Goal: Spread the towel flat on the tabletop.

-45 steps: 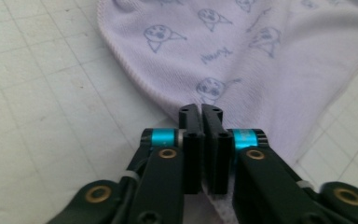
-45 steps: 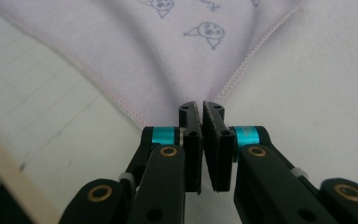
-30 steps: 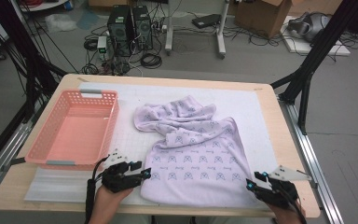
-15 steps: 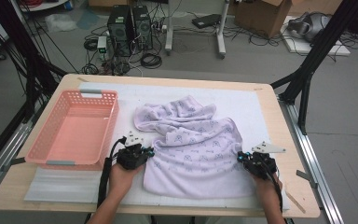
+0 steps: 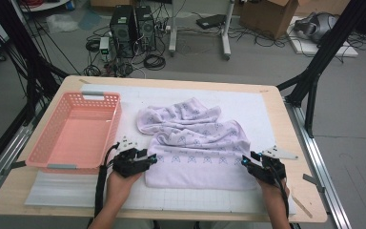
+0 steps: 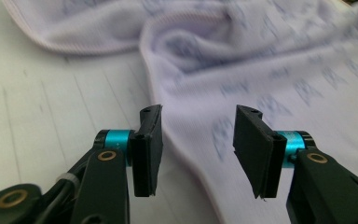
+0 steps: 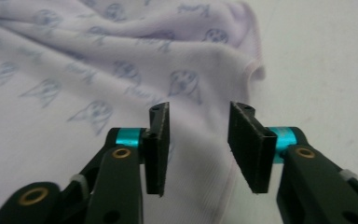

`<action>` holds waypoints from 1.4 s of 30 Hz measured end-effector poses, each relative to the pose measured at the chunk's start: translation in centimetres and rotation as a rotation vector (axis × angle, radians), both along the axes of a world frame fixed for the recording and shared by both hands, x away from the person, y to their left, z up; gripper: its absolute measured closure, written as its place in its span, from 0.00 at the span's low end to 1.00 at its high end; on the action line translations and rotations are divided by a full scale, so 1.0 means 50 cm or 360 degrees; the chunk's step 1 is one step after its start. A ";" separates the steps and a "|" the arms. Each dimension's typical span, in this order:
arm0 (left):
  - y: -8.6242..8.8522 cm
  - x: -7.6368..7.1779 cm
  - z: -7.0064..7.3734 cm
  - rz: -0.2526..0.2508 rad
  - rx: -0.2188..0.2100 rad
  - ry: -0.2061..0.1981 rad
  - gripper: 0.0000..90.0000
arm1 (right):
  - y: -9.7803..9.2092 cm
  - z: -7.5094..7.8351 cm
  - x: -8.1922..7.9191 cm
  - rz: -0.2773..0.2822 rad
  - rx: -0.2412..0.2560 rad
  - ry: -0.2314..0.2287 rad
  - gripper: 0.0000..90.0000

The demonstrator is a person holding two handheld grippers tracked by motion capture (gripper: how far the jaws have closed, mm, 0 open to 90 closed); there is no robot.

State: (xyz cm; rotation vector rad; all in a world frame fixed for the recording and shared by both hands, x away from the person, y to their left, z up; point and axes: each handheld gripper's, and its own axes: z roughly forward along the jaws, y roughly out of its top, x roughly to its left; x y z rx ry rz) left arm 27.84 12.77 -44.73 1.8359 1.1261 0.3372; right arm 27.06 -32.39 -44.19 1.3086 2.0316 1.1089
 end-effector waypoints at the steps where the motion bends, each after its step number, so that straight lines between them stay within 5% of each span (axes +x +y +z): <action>1: 0.004 -0.014 -0.003 -0.0024 0.0005 0.0012 0.57 | -0.005 0.001 -0.013 -0.0001 -0.0002 -0.0005 0.60; 8: 0.016 -0.083 -0.013 -0.0103 -0.0028 0.0099 0.60 | -0.036 -0.003 -0.086 0.0076 -0.0010 0.0100 0.59; 11: 0.009 -0.107 -0.011 -0.0097 0.0062 0.0078 0.78 | -0.048 -0.018 -0.102 0.0073 -0.0013 0.0186 0.63; 13: 0.014 -0.117 -0.012 -0.0086 0.0037 0.0101 0.97 | -0.054 -0.019 -0.113 0.0083 0.0007 0.0180 0.84; 14: 0.016 -0.123 -0.013 -0.0073 0.0033 0.0095 0.97 | -0.057 -0.018 -0.117 0.0121 0.0025 0.0199 0.97; 24: 0.055 -0.223 -0.004 -0.0111 -0.0034 0.0126 0.98 | -0.072 0.004 -0.211 0.0248 0.0048 0.0211 0.98; 28: 0.064 -0.266 -0.007 -0.0138 -0.0038 0.0079 0.97 | -0.063 0.007 -0.254 0.0299 0.0034 0.0238 0.98; 31: 0.061 -0.247 -0.007 -0.0102 -0.0062 0.0018 0.62 | -0.057 0.001 -0.253 0.0263 0.0050 0.0242 0.77; 34: 0.050 -0.211 0.001 -0.0051 -0.0111 -0.0022 0.55 | -0.048 0.007 -0.224 0.0197 0.0057 0.0174 0.69; 36: 0.038 -0.186 0.002 -0.0047 -0.0088 -0.0025 0.56 | -0.038 0.007 -0.200 0.0138 0.0024 0.0153 0.67; 40: 0.015 -0.156 -0.020 -0.0091 -0.0071 0.0081 0.58 | -0.018 -0.011 -0.159 0.0131 -0.0018 0.0214 0.71; 41: 0.013 -0.161 -0.022 -0.0105 -0.0069 0.0050 0.59 | -0.013 -0.014 -0.158 0.0135 -0.0048 0.0209 0.74; 42: 0.009 -0.165 -0.024 -0.0133 -0.0055 0.0047 0.72 | -0.012 -0.013 -0.161 0.0135 -0.0050 0.0205 0.84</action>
